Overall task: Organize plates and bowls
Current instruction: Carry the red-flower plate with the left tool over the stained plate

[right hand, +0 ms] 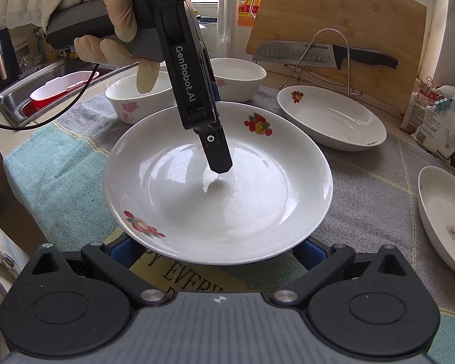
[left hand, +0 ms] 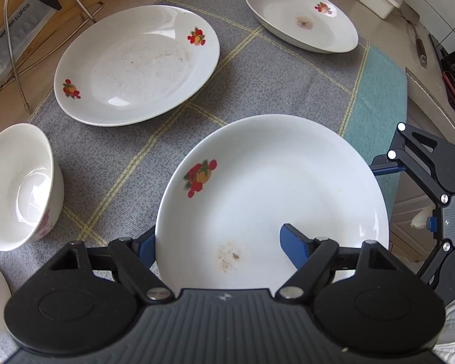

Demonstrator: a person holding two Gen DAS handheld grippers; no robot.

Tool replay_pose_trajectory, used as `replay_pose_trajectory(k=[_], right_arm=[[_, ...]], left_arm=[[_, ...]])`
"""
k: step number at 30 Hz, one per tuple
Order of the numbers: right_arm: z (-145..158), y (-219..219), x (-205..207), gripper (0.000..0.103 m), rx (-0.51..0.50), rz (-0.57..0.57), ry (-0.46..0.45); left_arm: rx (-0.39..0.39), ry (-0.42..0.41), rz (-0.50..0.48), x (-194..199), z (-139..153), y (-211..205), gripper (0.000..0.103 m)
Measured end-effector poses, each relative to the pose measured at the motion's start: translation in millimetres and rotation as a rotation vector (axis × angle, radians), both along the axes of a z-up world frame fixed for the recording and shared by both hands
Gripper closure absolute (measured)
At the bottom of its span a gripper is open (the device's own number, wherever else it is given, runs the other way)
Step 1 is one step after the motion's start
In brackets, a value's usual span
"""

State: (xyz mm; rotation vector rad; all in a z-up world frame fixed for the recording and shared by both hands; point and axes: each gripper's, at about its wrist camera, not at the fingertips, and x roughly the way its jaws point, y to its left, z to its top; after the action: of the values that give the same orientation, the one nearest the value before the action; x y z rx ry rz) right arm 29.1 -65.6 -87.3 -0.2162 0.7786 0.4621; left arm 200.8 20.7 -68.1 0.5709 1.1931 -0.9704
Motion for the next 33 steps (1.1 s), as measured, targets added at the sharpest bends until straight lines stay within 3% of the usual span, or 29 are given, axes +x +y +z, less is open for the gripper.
replay_pose_trajectory(k=[33], right_arm=[[22.7, -92.4, 12.0, 0.0, 0.0, -0.018, -0.027]], left_arm=[[-0.014, -0.039, -0.011, 11.3, 24.0, -93.8, 0.023]])
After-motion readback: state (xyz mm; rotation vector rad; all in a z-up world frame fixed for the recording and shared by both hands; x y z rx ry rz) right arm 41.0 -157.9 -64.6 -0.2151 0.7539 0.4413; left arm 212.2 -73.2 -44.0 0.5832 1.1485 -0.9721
